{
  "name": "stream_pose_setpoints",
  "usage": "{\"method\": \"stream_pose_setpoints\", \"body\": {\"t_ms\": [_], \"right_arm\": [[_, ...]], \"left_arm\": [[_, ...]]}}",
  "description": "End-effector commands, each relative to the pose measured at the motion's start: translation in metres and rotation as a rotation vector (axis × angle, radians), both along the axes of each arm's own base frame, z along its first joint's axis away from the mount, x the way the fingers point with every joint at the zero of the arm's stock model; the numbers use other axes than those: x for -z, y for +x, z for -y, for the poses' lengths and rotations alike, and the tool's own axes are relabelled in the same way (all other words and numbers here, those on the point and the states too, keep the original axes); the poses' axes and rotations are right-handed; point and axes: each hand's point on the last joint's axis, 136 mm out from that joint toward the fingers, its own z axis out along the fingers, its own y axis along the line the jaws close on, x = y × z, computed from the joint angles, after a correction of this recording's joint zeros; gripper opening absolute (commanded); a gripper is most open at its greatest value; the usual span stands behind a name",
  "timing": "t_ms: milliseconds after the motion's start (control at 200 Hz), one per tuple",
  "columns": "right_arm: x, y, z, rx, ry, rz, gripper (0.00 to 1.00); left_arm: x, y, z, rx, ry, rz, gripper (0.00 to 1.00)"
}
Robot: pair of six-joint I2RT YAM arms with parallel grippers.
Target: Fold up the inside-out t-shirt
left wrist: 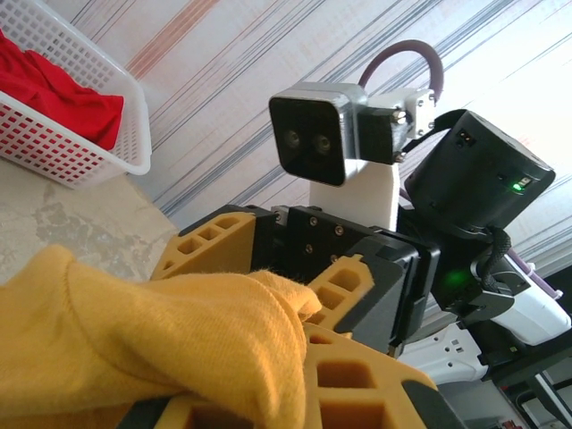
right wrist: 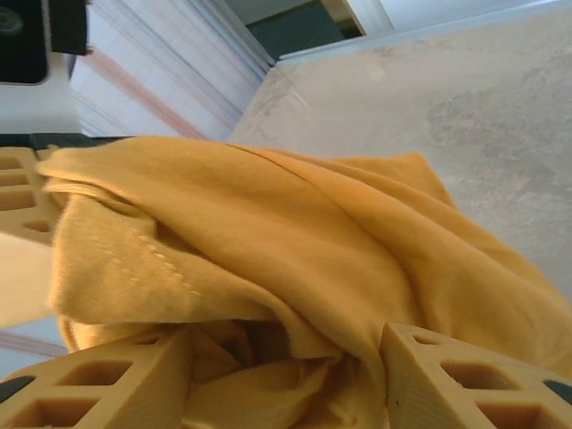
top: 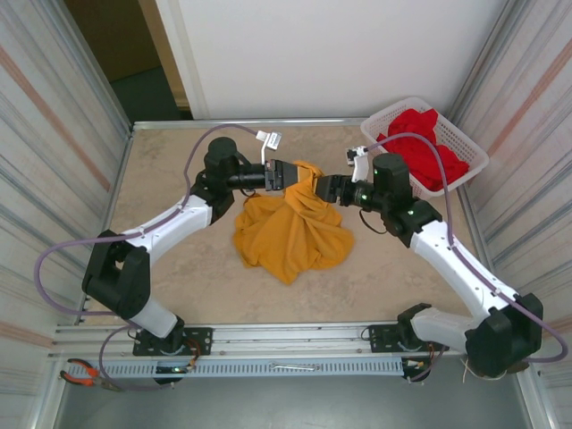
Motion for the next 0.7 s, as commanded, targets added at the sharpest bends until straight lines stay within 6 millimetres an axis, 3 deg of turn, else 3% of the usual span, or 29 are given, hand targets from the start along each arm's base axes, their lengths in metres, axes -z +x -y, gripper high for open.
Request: {"method": "stream_pose_setpoints", "body": {"t_ms": [0,170,591,696], "right_arm": [[-0.035,-0.012,-0.001,-0.035,0.024,0.109,0.55],[-0.049,-0.019,0.007,-0.010,0.035,0.147,0.54],[-0.061,-0.010,-0.014,-0.060,0.059,0.150,0.48],[-0.057,-0.005,-0.017,-0.057,0.050,0.142,0.40]], "left_arm": [[-0.024,-0.003,-0.005,0.007,-0.030,0.074,0.00],[-0.023,-0.003,-0.006,0.008,-0.028,0.074,0.00],[-0.022,-0.003,-0.006,0.008,-0.024,0.071,0.00],[-0.024,-0.004,-0.007,0.011,-0.028,0.075,0.00]]}}
